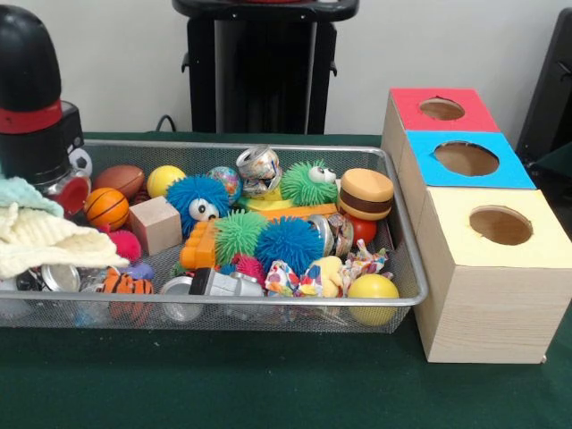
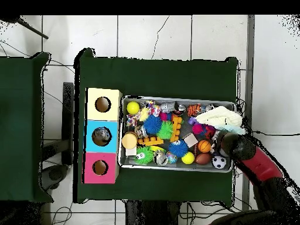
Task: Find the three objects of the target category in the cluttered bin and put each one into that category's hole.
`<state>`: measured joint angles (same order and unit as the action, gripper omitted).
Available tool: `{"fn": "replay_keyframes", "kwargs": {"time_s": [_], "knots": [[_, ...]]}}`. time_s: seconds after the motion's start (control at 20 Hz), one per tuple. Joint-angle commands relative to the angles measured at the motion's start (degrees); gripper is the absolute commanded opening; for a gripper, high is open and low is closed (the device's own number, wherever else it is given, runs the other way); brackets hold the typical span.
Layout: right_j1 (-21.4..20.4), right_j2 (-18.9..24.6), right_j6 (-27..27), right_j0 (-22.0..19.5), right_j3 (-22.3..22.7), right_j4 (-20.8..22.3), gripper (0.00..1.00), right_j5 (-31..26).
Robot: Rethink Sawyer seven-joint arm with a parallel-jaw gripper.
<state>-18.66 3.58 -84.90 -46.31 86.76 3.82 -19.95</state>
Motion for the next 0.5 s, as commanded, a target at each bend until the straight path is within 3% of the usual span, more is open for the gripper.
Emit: {"fn": "replay_keyframes", "kwargs": {"time_s": [0.05, 0.25, 0.5], "knots": [[14.54, 6.54, -11.38, 9.89, 7.3, 3.39, 1.0, 13.99], [12.63, 2.99, -11.13, 13.64, 6.12, 3.48, 1.0, 12.05], [10.92, -1.54, -11.1, 18.28, 5.51, 5.0, 1.0, 17.55]]}}
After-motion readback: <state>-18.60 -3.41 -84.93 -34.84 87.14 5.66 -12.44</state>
